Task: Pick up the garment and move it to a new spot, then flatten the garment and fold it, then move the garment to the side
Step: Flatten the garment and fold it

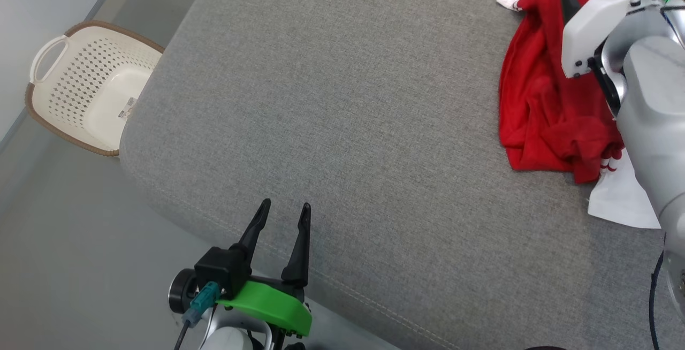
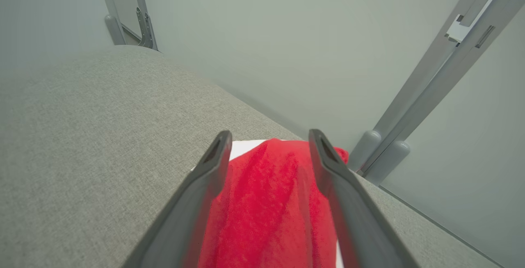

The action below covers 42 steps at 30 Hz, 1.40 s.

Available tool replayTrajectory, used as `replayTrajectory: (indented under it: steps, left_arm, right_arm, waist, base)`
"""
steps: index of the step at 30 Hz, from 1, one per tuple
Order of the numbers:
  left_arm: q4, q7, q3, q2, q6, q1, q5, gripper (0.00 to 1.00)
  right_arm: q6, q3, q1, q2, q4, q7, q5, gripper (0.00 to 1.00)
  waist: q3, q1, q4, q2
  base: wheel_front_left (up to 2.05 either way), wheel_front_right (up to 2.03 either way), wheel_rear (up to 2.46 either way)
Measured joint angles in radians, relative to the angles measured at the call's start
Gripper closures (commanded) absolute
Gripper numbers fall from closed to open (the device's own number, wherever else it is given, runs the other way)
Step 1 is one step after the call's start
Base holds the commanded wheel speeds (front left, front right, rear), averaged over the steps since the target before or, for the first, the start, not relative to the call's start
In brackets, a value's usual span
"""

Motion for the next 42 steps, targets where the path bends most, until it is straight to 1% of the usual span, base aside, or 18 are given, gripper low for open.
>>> replayTrajectory:
  steps: [3,8,12,16,19,22,23,24,25,29,35,38,42]
  left_arm:
    - [0.014,0.000,-0.002,0.000,-0.008,0.008,0.002,0.00]
    - [0.034,0.000,-0.012,0.000,-0.030,-0.001,0.013,0.00]
    - [0.033,0.000,-0.012,0.000,-0.035,-0.018,0.021,0.00]
    - [0.033,0.000,-0.012,0.000,-0.039,-0.023,0.024,0.00]
    - [0.036,0.000,-0.013,0.000,-0.044,-0.024,0.030,0.00]
    - [0.040,0.000,-0.010,0.000,-0.046,-0.024,0.039,0.00]
    - [0.041,0.000,-0.006,0.000,-0.046,-0.024,0.041,0.00]
    - [0.043,0.000,0.000,0.000,-0.048,-0.023,0.045,0.00]
    - [0.046,0.000,0.006,0.000,-0.048,-0.023,0.049,0.00]
    - [0.060,0.000,0.024,-0.001,-0.053,-0.018,0.064,0.00]
    - [0.073,0.000,0.059,0.000,-0.067,0.007,0.095,0.00]
    - [0.076,0.000,0.079,-0.001,-0.072,0.018,0.111,0.00]
    - [0.084,0.000,0.100,-0.001,-0.081,0.027,0.122,0.00]
  right_arm:
    - [0.000,-0.056,0.054,-0.021,0.003,-0.012,-0.011,0.00]
    - [0.000,-0.181,0.159,-0.107,-0.035,-0.020,-0.009,0.00]
    - [0.000,-0.261,0.260,-0.134,-0.039,-0.020,-0.011,0.00]
    - [0.000,-0.310,0.310,-0.125,-0.016,-0.020,-0.015,0.00]
    - [-0.001,-0.322,0.325,-0.097,-0.006,-0.024,-0.016,0.00]
    - [-0.001,-0.327,0.333,-0.090,-0.012,-0.025,-0.011,0.00]
    - [-0.001,-0.327,0.341,-0.086,-0.012,-0.025,-0.011,0.13]
    - [-0.001,-0.327,0.346,-0.084,-0.009,-0.026,-0.011,0.59]
    - [-0.001,-0.325,0.351,-0.081,-0.008,-0.026,-0.013,1.00]
    - [0.000,-0.357,0.391,-0.072,-0.021,-0.026,-0.003,1.00]
    - [0.000,-0.463,0.529,-0.062,-0.156,-0.024,0.009,1.00]
    - [0.000,-0.514,0.614,-0.026,-0.230,-0.023,0.007,1.00]
    - [0.000,-0.550,0.724,0.035,-0.326,-0.023,0.006,1.00]
  waist:
    - [-0.010,0.0000,-0.001,0.0000]
    - [-0.032,0.0000,-0.009,0.0000]
    - [-0.038,0.0000,-0.031,0.0000]
    - [-0.036,0.0000,-0.052,0.0000]
    - [-0.030,0.0000,-0.059,0.0000]
    - [-0.029,0.0000,-0.060,0.0000]
    - [-0.031,0.0000,-0.061,0.0000]
    - [-0.034,0.0000,-0.062,0.0000]
    - [-0.037,0.0000,-0.063,0.0000]
    - [-0.058,0.0000,-0.074,0.0000]
    - [-0.102,0.0000,-0.117,0.0000]
    - [-0.126,0.0000,-0.151,0.0000]
    - [-0.159,0.0000,-0.207,0.0000]
  base:
    - [0.00,0.00,0.00]
    - [0.00,0.00,0.00]
    - [0.00,0.00,0.00]
    - [0.00,0.00,0.00]
    - [0.00,0.00,0.00]
    - [0.00,0.00,0.00]
    - [0.00,0.00,0.00]
    - [0.00,0.00,0.00]
    - [0.00,0.00,0.00]
    - [0.00,0.00,0.00]
    - [0.00,0.00,0.00]
    - [0.00,0.00,0.00]
    - [0.00,0.00,0.00]
